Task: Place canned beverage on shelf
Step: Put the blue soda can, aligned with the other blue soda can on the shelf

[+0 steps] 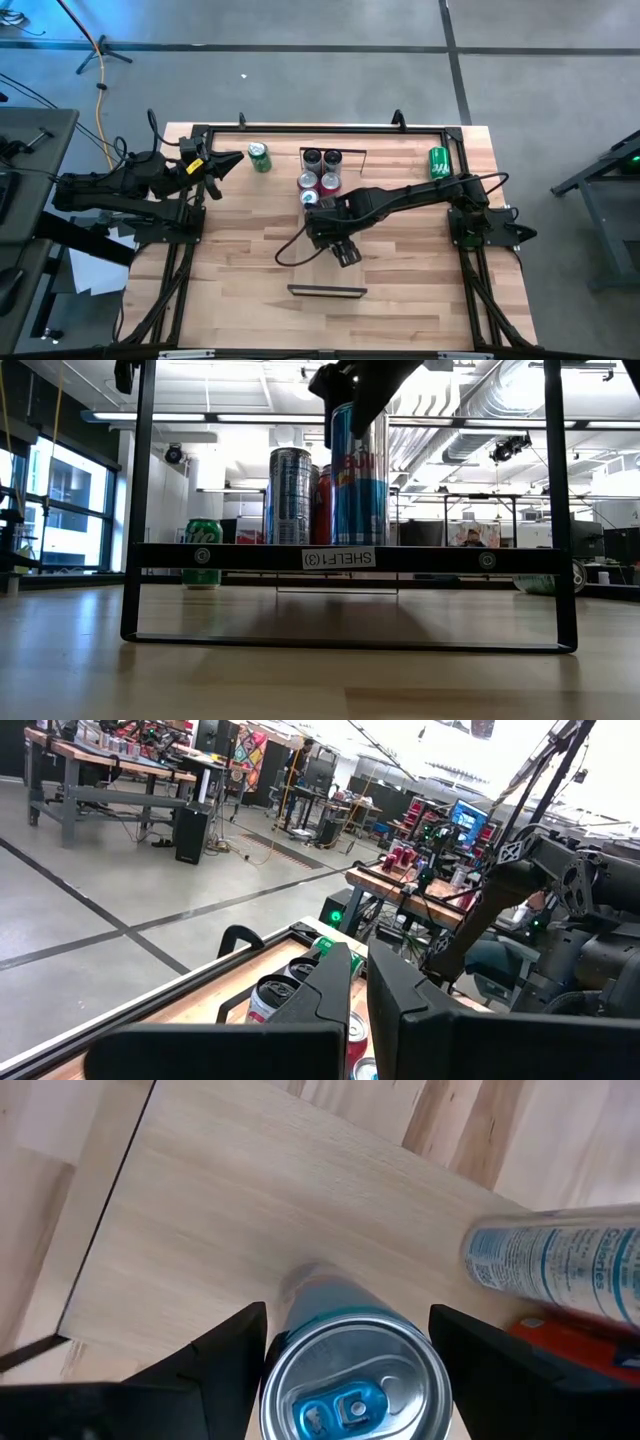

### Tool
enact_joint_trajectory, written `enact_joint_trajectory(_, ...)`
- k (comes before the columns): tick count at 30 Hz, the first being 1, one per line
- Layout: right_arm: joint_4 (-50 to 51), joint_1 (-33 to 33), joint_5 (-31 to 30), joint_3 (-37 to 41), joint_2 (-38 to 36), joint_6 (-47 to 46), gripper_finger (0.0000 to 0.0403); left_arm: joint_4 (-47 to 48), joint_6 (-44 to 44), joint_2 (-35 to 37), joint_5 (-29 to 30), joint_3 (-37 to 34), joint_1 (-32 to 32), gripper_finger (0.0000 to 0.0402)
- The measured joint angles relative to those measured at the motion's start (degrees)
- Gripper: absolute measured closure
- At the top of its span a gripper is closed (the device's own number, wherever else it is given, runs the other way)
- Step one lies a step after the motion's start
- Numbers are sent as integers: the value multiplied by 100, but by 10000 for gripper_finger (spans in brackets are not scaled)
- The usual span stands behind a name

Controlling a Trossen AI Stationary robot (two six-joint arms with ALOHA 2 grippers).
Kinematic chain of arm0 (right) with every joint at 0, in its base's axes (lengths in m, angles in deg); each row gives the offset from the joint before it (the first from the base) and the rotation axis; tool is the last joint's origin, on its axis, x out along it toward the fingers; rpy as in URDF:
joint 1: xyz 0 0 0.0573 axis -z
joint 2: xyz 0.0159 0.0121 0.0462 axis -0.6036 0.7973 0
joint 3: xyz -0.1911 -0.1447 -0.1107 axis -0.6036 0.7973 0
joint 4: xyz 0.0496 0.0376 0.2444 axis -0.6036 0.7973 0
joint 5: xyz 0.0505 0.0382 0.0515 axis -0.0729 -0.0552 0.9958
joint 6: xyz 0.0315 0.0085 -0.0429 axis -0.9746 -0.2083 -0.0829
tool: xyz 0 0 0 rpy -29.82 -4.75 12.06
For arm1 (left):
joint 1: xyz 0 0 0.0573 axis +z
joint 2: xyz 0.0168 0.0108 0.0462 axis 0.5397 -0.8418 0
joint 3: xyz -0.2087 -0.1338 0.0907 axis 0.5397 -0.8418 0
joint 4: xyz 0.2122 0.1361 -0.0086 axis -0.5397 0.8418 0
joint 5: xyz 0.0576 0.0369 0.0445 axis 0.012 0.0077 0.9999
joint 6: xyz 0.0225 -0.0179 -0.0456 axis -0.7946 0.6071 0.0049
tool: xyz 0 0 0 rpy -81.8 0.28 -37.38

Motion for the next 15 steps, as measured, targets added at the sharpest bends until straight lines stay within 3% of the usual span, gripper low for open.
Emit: enact_joint_trajectory(15,37,0,-2,0,0,-787,139,2,3,0,0,0,-1,401)
